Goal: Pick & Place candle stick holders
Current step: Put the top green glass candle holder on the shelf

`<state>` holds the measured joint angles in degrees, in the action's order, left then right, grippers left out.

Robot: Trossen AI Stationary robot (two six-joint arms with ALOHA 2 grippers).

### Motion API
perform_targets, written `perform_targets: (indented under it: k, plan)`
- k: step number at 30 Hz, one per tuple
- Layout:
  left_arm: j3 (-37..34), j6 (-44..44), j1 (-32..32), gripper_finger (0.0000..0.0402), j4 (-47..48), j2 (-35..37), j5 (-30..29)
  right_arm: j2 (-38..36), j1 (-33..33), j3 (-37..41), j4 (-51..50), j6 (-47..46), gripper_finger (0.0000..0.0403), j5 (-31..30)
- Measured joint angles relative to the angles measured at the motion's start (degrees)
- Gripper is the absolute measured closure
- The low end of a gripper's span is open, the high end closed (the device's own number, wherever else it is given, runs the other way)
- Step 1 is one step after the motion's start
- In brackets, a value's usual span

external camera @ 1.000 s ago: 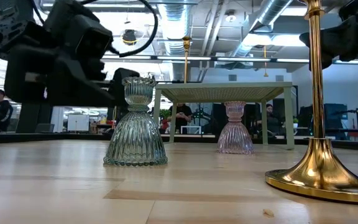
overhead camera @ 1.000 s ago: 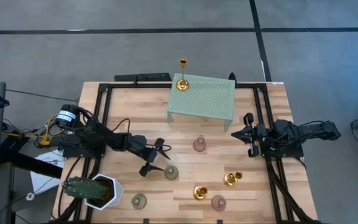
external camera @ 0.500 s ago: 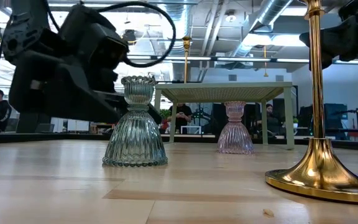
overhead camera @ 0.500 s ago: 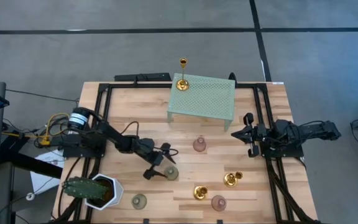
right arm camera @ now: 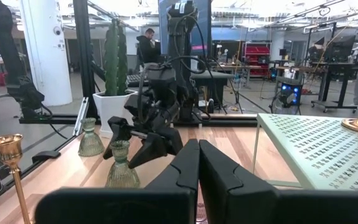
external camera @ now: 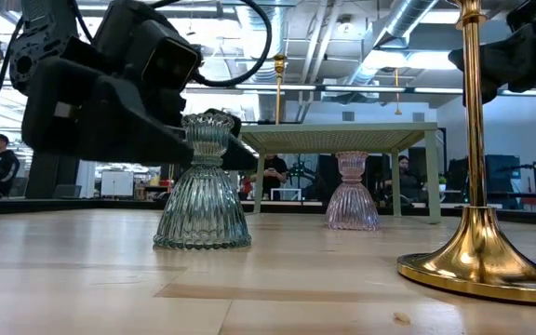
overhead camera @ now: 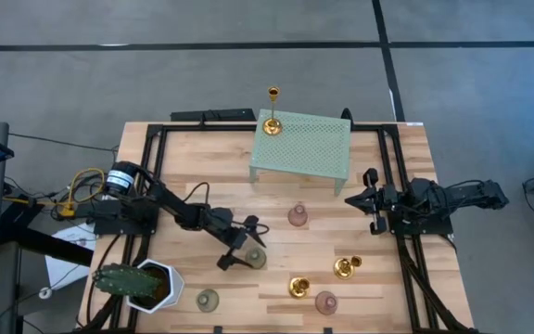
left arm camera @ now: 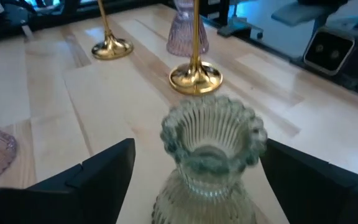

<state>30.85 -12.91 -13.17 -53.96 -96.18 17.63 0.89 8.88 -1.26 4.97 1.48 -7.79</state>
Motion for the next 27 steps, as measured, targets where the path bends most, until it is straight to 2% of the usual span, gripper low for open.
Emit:
perform_targets:
  k: [16, 27]
  plan:
    - [0.0, 2.7, 0.4, 0.0066, -2.1, 0.0, -2.4, 0.0, 0.0, 0.0, 0.0, 0.0, 0.0403, 0.0]
    - [0.0, 7.9, 0.4, 0.0115, -2.0, -0.4, -2.4, 0.0, 0.0, 0.0, 0.1, 0.0, 0.0403, 0.0]
